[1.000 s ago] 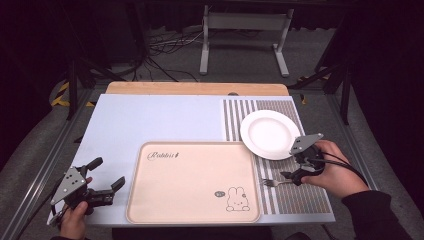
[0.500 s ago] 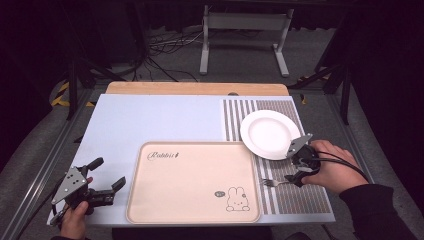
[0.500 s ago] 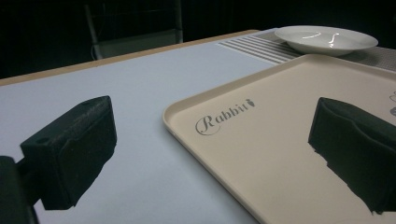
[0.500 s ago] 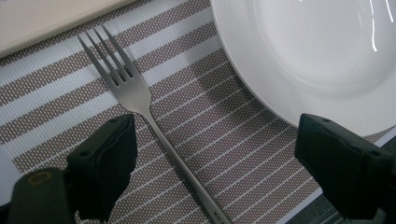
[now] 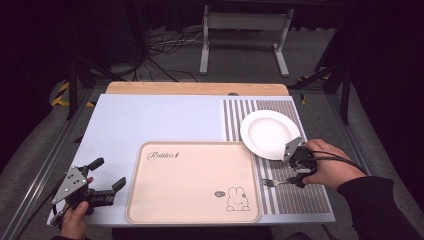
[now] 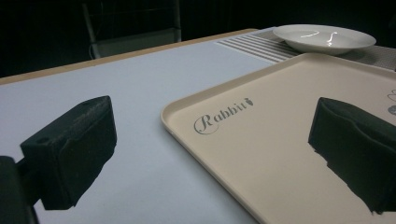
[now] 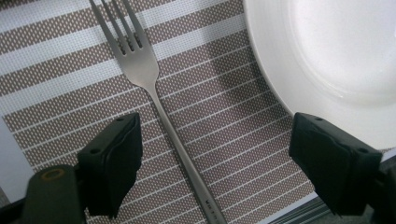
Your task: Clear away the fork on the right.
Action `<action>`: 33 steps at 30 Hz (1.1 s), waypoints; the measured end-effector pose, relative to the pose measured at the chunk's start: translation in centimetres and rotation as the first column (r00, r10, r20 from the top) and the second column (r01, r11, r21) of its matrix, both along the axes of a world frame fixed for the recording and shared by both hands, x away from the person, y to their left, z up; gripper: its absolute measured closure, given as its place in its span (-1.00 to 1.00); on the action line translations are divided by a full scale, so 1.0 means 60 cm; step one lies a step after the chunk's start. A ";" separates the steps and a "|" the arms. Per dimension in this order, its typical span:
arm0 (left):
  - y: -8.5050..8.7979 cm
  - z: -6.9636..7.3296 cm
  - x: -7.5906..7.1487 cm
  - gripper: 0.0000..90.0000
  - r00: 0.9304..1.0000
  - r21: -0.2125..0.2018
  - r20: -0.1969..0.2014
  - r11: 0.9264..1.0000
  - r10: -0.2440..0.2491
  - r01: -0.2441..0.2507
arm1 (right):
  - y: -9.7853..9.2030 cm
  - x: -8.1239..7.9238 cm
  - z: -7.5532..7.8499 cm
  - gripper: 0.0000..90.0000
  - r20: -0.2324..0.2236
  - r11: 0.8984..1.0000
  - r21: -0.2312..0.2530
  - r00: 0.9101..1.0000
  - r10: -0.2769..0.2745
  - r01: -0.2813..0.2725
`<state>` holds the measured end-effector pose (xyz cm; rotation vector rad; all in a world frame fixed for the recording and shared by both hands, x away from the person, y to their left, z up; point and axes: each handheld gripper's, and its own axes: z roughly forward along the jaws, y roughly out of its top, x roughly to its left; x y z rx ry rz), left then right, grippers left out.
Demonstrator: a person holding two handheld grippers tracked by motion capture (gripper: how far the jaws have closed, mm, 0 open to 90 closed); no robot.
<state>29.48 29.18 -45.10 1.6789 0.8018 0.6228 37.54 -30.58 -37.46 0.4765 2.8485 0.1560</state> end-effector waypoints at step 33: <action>-0.001 -0.001 0.001 -0.96 1.000 0.002 0.001 1.000 0.000 0.000 | 0.033 0.007 -0.060 0.81 -0.242 0.923 -0.240 0.939 0.245 -0.302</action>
